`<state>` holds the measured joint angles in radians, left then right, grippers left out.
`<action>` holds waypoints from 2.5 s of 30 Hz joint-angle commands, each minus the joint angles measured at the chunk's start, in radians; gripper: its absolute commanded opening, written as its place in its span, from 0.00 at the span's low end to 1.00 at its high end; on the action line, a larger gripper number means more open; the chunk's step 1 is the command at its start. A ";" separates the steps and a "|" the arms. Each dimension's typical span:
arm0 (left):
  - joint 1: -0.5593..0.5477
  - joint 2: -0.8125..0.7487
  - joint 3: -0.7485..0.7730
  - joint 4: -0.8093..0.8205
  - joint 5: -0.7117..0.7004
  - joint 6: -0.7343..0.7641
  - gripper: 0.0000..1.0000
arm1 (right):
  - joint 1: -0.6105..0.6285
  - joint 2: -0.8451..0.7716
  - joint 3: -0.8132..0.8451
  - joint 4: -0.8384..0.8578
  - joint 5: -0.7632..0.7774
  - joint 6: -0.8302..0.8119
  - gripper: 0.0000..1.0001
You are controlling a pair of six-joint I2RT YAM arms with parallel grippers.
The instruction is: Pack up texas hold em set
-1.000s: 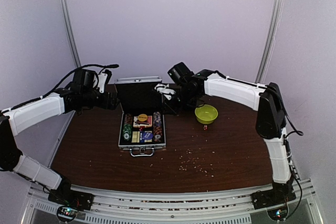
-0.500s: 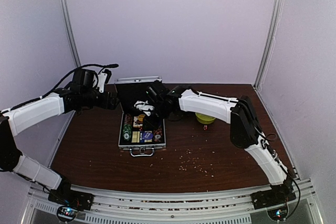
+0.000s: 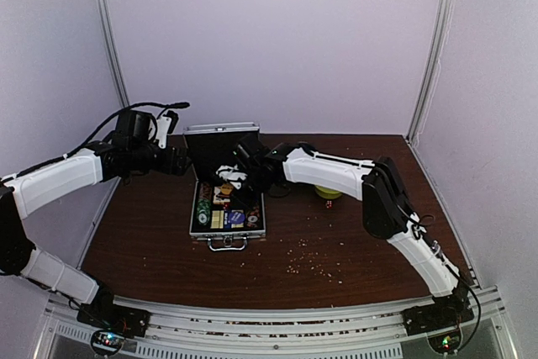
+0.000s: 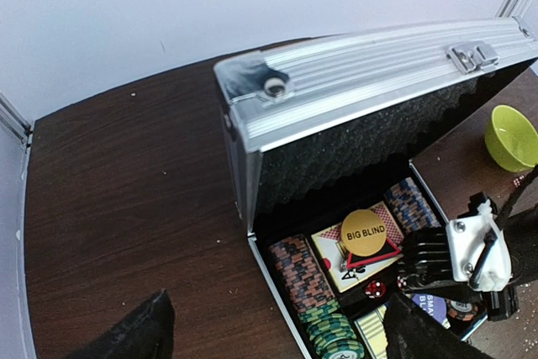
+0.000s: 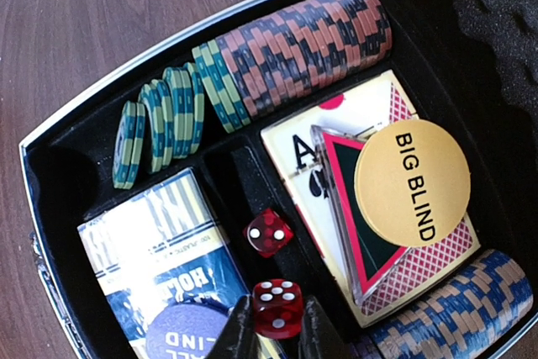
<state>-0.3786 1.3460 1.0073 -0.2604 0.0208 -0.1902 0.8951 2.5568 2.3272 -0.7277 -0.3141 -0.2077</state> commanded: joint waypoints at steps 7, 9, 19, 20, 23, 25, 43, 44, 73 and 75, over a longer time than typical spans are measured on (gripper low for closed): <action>0.010 -0.012 0.007 0.014 0.006 0.003 0.88 | 0.003 -0.039 0.044 -0.004 0.022 -0.006 0.32; 0.009 -0.012 0.007 0.014 0.007 0.004 0.88 | 0.003 -0.073 0.027 -0.017 0.015 -0.018 0.32; 0.010 -0.010 0.009 0.013 0.005 0.006 0.88 | -0.049 -0.391 -0.388 -0.007 0.064 -0.080 0.30; 0.009 -0.009 0.009 0.014 0.005 0.005 0.88 | -0.063 -0.426 -0.443 -0.004 0.067 -0.081 0.30; 0.009 -0.008 0.011 0.011 0.000 0.007 0.88 | -0.104 -0.533 -0.598 0.011 0.081 -0.083 0.29; 0.009 -0.008 0.012 0.009 -0.001 0.008 0.88 | -0.135 -0.593 -0.705 0.028 0.099 -0.086 0.29; 0.007 0.018 0.155 -0.128 -0.079 -0.010 0.81 | -0.400 -0.796 -1.158 0.284 0.148 0.112 0.43; 0.008 0.028 0.155 -0.127 -0.073 -0.008 0.81 | -0.400 -0.781 -1.150 0.285 0.135 0.124 0.43; 0.010 0.069 0.091 -0.087 -0.081 0.028 0.81 | -0.315 -0.587 -1.059 0.338 0.368 0.534 0.38; 0.013 0.073 0.090 -0.087 -0.076 0.028 0.82 | -0.314 -0.574 -1.049 0.338 0.381 0.541 0.36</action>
<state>-0.3782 1.4086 1.1042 -0.3897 -0.0635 -0.1795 0.5739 1.9488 1.2434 -0.3931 -0.0204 0.2859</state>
